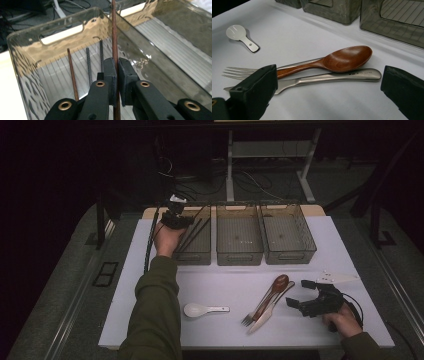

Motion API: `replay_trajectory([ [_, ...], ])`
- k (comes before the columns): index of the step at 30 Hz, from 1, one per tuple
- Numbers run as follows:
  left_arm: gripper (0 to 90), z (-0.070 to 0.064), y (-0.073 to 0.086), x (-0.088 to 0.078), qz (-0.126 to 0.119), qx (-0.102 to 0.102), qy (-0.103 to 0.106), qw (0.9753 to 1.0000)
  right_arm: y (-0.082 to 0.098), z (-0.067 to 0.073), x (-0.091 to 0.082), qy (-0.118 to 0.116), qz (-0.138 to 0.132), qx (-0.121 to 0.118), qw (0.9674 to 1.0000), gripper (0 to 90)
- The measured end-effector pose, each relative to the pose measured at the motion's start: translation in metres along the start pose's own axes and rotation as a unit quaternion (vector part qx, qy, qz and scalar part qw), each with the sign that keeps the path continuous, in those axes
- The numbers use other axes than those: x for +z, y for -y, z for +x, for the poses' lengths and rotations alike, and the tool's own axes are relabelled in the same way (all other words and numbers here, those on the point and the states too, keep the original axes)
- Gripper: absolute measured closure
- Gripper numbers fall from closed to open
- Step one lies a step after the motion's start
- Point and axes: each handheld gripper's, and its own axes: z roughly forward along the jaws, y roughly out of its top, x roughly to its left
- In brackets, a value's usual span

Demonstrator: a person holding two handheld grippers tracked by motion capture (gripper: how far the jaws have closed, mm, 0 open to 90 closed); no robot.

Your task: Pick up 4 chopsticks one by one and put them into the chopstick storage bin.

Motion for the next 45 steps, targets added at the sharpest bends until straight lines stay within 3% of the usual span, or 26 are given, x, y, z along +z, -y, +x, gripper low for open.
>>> replay_trajectory([
  [5,82.0,0.0,0.002,0.006,0.014,-0.002,-0.012,0.9998,0.0,0.0,0.0,-0.001,0.001,0.0,1.0,0.8],
  [9,67.8,-0.003,0.0,0.007,0.012,-0.002,-0.03,0.9995,0.0,0.0,0.0,-0.001,0.001,0.0,1.0,0.8],
  [16,58.2,-0.01,-0.002,0.001,0.007,0.01,-0.014,0.9998,0.0,0.0,0.0,-0.001,0.001,-0.001,1.0,0.8],
  [20,53.0,-0.018,-0.004,-0.005,0.001,0.02,0.005,0.9998,0.0,0.0,0.001,0.0,0.004,0.0,1.0,0.8],
  [23,49.6,-0.023,-0.006,-0.011,-0.002,0.035,0.011,0.9993,0.0,-0.001,0.0,0.001,0.005,0.0,1.0,0.8],
  [29,43.5,-0.031,-0.006,-0.027,-0.014,0.044,0.032,0.9984,0.001,-0.001,0.0,0.002,0.006,0.001,1.0,0.8],
  [38,36.5,-0.043,0.005,-0.048,-0.023,0.066,0.065,0.9954,0.001,-0.004,0.0,0.004,0.005,0.001,1.0,0.8],
  [45,33.5,-0.057,0.018,-0.057,-0.044,0.071,0.084,0.9929,0.001,-0.003,0.0,0.006,0.004,-0.001,1.0,0.8],
])
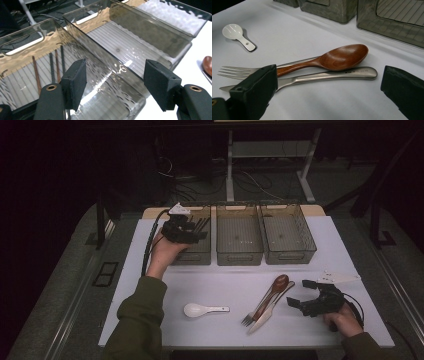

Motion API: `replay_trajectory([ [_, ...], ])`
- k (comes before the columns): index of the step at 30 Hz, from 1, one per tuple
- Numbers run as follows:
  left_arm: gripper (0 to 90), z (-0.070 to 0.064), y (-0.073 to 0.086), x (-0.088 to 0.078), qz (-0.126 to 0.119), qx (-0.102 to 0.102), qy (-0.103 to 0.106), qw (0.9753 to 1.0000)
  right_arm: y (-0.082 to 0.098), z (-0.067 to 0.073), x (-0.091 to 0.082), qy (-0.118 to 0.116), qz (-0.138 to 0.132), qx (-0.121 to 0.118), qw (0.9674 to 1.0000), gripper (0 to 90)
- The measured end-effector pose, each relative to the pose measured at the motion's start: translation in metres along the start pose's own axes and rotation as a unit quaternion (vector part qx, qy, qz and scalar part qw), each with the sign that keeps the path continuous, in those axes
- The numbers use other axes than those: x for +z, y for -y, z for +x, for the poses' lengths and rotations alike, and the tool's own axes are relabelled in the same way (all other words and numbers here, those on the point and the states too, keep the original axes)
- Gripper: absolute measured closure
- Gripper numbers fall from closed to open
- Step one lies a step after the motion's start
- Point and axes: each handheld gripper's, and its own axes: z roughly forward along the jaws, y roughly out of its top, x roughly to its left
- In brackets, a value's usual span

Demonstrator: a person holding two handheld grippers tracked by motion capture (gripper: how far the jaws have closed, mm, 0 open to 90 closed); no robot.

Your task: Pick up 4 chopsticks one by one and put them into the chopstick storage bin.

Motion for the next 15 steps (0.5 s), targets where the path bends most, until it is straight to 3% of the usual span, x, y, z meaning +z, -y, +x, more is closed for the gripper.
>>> replay_trajectory([
  [6,30.4,-0.017,0.012,-0.007,-0.012,0.006,0.019,0.9997,0.001,-0.002,-0.001,0.001,0.0,0.005,1.0,0.8],
  [15,26.0,-0.035,0.027,-0.009,-0.005,0.014,0.034,0.9993,0.001,-0.001,-0.003,0.001,-0.003,0.001,1.0,0.8],
])
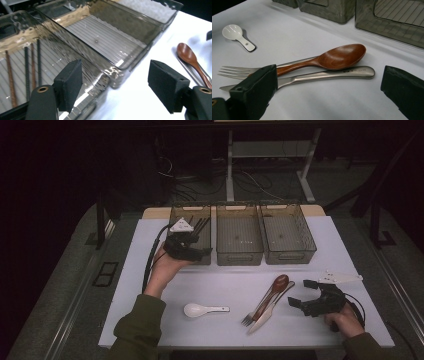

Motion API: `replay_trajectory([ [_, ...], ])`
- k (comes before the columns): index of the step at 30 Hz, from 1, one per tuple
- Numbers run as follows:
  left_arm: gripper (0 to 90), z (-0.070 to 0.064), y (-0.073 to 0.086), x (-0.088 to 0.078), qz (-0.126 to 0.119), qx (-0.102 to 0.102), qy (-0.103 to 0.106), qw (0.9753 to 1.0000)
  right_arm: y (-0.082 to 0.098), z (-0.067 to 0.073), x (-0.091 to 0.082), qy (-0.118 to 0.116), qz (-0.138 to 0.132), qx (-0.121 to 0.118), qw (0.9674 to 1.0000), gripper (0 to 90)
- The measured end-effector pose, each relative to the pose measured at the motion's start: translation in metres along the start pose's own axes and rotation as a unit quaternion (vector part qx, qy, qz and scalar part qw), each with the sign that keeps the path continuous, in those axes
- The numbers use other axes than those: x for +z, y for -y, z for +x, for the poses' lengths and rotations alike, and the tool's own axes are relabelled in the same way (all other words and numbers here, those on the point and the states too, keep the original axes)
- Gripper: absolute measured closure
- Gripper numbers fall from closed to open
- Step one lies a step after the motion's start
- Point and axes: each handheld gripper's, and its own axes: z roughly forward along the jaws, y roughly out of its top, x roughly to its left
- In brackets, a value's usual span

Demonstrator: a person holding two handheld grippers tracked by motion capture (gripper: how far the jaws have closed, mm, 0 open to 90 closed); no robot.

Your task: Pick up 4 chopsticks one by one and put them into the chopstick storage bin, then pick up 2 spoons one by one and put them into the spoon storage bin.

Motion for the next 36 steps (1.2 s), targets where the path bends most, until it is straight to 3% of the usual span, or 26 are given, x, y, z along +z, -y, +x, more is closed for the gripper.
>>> replay_trajectory([
  [10,24.9,-0.029,0.019,-0.002,0.001,0.016,0.015,0.9998,0.001,0.001,-0.001,0.001,0.0,0.0,1.0,0.8],
  [14,24.3,-0.036,0.027,-0.006,-0.001,0.013,0.017,0.9998,0.001,0.002,-0.001,0.0,0.002,0.0,1.0,0.8],
  [36,20.9,-0.052,0.067,-0.025,-0.013,0.012,0.029,0.9994,0.001,0.003,-0.001,-0.001,-0.003,0.001,1.0,0.8],
])
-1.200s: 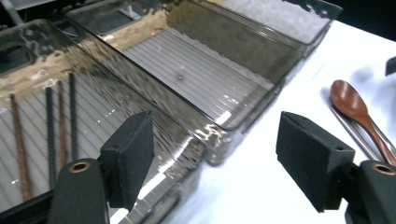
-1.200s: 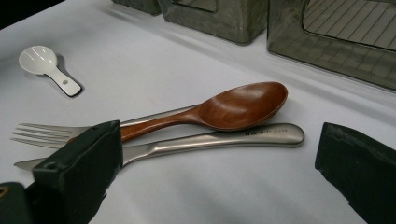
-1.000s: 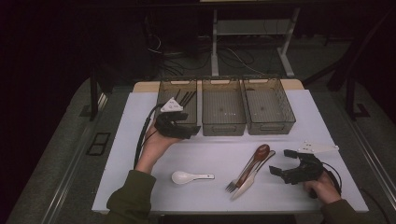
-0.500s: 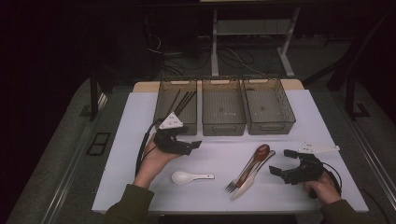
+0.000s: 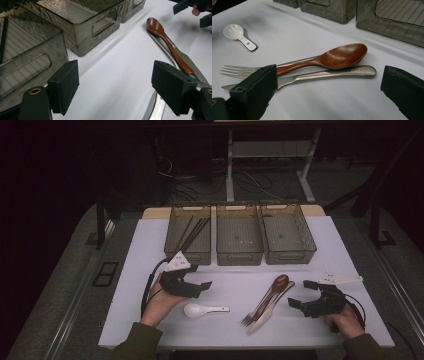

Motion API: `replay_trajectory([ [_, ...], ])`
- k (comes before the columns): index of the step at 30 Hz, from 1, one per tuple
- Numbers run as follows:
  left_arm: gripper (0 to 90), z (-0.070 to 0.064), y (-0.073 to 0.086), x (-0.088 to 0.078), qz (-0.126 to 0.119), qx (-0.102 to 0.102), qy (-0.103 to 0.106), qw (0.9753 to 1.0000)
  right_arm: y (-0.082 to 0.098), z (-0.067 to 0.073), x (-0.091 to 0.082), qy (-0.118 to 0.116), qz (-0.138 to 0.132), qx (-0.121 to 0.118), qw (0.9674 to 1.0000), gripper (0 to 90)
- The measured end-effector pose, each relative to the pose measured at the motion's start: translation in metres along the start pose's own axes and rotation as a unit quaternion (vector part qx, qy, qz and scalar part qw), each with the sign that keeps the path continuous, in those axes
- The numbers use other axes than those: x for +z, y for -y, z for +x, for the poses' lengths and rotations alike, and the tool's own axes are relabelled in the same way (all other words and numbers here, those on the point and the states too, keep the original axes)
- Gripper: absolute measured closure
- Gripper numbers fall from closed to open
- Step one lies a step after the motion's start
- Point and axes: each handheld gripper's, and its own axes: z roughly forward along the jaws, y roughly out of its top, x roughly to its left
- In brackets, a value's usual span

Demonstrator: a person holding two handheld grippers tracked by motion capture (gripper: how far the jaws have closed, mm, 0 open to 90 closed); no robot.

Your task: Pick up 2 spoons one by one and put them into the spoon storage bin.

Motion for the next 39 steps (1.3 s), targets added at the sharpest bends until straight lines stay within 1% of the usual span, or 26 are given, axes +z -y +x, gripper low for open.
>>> replay_trajectory([
  [4,20.6,-0.002,0.007,-0.006,-0.004,0.002,0.001,1.0,0.0,0.0,0.0,-0.001,0.003,0.0,1.0,0.8],
  [5,20.6,-0.003,0.009,-0.007,-0.005,0.0,0.002,1.0,0.001,0.001,0.0,-0.001,0.003,0.001,1.0,0.8],
  [8,20.6,-0.004,0.013,-0.01,-0.004,-0.001,0.002,1.0,0.001,0.001,-0.001,0.001,0.002,0.001,1.0,0.8],
  [10,20.6,-0.005,0.016,-0.012,-0.003,-0.002,0.003,1.0,0.001,0.001,-0.002,0.0,0.002,0.006,1.0,0.8],
  [13,20.6,-0.006,0.021,-0.015,0.0,-0.001,0.004,1.0,0.001,0.001,-0.002,0.003,0.002,0.002,1.0,0.8],
  [15,20.6,-0.006,0.024,-0.017,0.004,-0.002,0.002,1.0,0.001,0.002,-0.002,0.003,0.003,0.004,1.0,0.8],
  [17,20.7,-0.007,0.027,-0.019,0.001,-0.007,0.004,1.0,0.001,0.002,-0.003,0.004,0.003,0.005,1.0,0.8],
  [19,20.6,-0.008,0.03,-0.02,0.003,-0.002,0.002,1.0,0.002,0.002,-0.004,0.005,0.002,0.004,1.0,0.8],
  [27,21.0,-0.009,0.044,-0.027,0.008,-0.011,0.001,0.9999,0.002,0.003,-0.003,0.005,0.004,0.004,1.0,0.8],
  [31,22.3,-0.009,0.053,-0.027,0.018,-0.014,0.001,0.9997,0.002,0.002,-0.004,0.006,0.003,0.004,1.0,0.8],
  [33,23.4,-0.01,0.056,-0.026,0.026,-0.009,0.002,0.9996,0.002,0.002,-0.004,0.006,0.003,0.004,1.0,0.8],
  [36,25.3,-0.012,0.059,-0.021,0.036,-0.009,0.019,0.9992,0.002,0.002,-0.004,0.006,0.003,0.002,1.0,0.8],
  [39,26.4,-0.015,0.06,-0.016,0.052,-0.001,0.026,0.9983,0.002,0.002,-0.004,0.006,0.003,0.002,1.0,0.8],
])
